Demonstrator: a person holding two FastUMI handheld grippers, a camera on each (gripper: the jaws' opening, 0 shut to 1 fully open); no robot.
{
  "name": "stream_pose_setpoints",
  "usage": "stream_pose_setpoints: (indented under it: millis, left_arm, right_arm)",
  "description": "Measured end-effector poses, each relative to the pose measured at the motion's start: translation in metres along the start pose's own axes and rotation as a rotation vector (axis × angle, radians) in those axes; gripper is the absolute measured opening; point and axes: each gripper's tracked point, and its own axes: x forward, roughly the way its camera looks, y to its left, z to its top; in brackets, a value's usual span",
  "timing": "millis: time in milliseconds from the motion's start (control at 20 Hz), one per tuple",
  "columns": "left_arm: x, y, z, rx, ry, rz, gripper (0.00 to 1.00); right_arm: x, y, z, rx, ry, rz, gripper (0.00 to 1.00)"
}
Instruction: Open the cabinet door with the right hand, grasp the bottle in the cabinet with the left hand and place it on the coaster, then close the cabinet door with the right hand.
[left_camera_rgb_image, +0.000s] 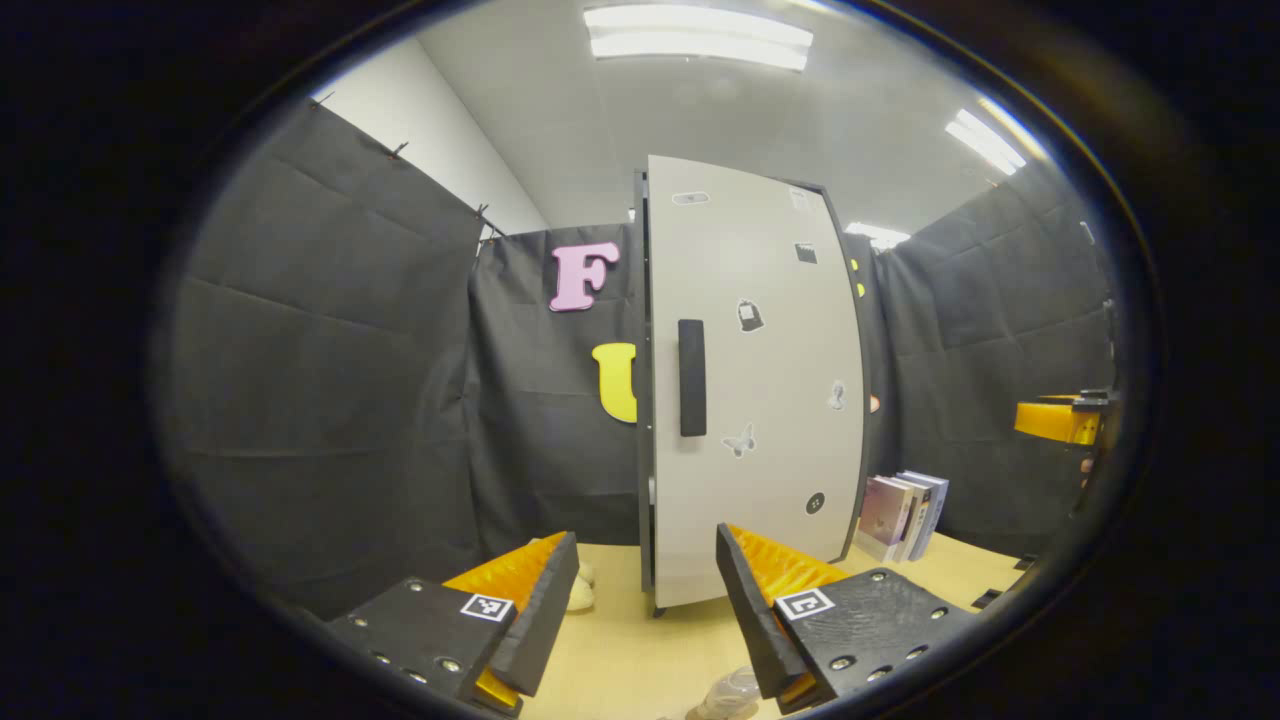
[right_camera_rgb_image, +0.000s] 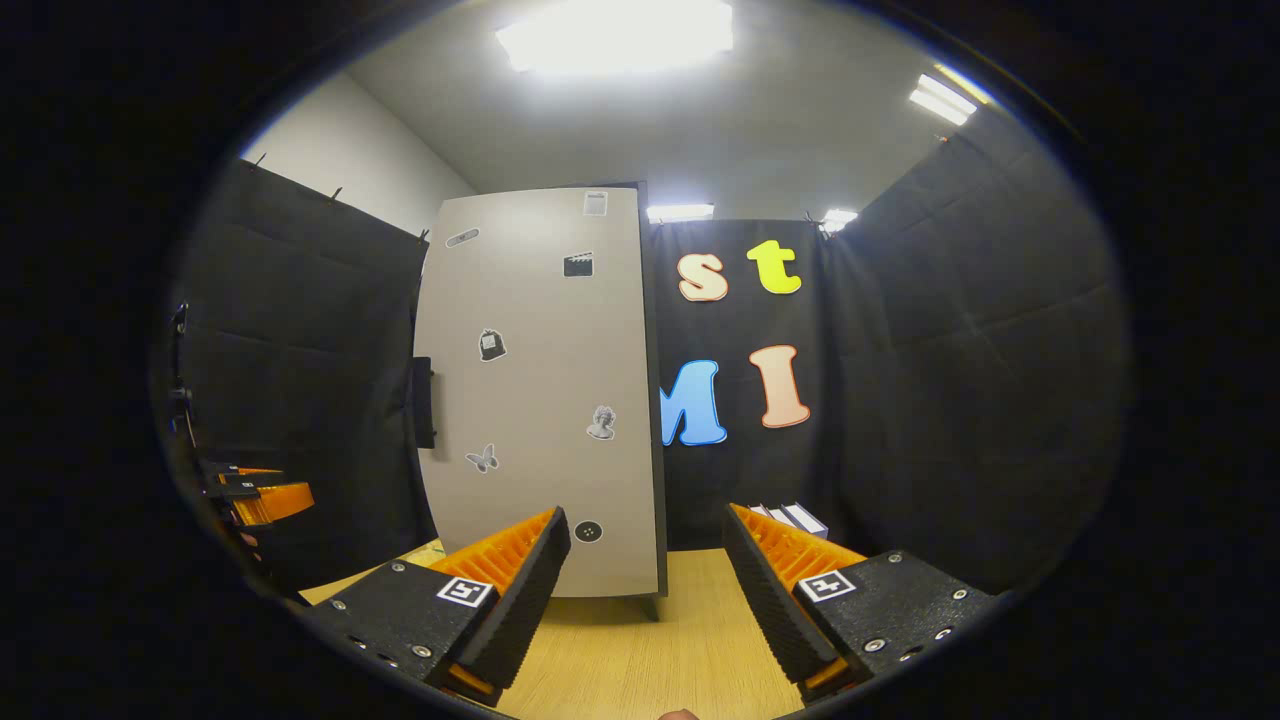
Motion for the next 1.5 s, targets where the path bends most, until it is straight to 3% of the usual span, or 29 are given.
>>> stream_pose_setpoints:
  millis: [550, 600, 700, 1500]
  left_arm:
    - [-0.001, 0.011, -0.008, -0.013, 0.009, 0.014, 0.79]
    - [-0.002, 0.011, -0.008, -0.011, 0.009, 0.014, 0.82]
    - [-0.002, 0.011, -0.008, -0.012, 0.009, 0.013, 0.79]
    - [0.003, 0.012, -0.010, -0.014, 0.006, 0.020, 0.79]
  right_arm:
    - [0.001, 0.008, -0.001, 0.002, 0.004, -0.003, 0.95]
    - [0.001, 0.009, -0.001, 0.002, 0.004, -0.003, 0.91]
    - [0.002, 0.009, -0.001, 0.001, 0.004, -0.005, 0.95]
    - [0.002, 0.014, 0.000, -0.007, -0.001, -0.010, 0.95]
